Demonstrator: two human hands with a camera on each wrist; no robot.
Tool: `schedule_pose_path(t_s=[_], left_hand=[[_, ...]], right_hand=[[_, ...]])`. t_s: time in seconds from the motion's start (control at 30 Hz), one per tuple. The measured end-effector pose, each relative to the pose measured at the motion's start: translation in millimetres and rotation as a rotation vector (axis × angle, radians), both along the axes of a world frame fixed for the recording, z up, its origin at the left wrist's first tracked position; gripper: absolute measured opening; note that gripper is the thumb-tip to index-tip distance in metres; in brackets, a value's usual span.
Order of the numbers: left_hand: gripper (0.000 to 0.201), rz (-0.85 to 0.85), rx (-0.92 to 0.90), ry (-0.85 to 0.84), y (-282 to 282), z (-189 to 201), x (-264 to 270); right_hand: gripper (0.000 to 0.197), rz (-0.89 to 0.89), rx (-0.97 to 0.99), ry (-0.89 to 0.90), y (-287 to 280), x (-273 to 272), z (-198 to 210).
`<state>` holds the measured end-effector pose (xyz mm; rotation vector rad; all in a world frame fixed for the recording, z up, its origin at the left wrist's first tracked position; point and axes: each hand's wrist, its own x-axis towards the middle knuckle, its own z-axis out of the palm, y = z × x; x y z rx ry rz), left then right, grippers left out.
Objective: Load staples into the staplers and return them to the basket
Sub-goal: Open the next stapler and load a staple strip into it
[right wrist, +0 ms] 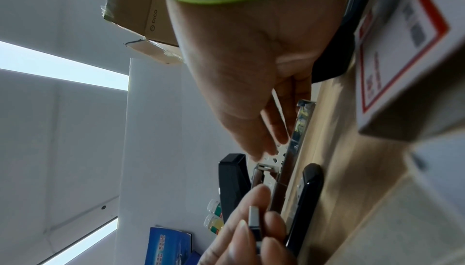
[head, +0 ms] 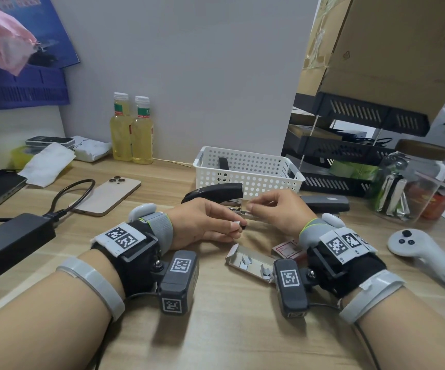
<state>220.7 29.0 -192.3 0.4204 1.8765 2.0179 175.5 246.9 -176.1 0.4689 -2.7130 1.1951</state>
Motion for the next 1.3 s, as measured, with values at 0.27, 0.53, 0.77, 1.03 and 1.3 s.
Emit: schedule_pose_path(t_s=[0.27,0.53,0.77,1.03,1.3], left_hand=[[0.020,-0.013,-0.139,0.066,3.2,2.9,3.1],[0.019,-0.147,-0.403,0.236,8.2,14.5,14.9],[0.022,-0.240,-0.550,0.288,7.1,16.1,14.6],[0.012,0.363,0.033,0.356,-14.4,30.6,3.0],[0.042,0.421,-0.110,0.283,-35.0,-1.5,-25.4]], right_hand=[[0.036,0.080,-0.094,-0.100,5.8,8.1,2.1],[0.035,0.000,-0.250,-0.004,15.2,10.7,4.1],[0.030,-0.014,-0.225,-0.042,13.7,16.4,5.8],[0.015,-0.121,-0.052,-0.090,18.1,17.4,6.3],[0.014,-0.214,-0.282,-0.218,19.4,19.6,7.2]])
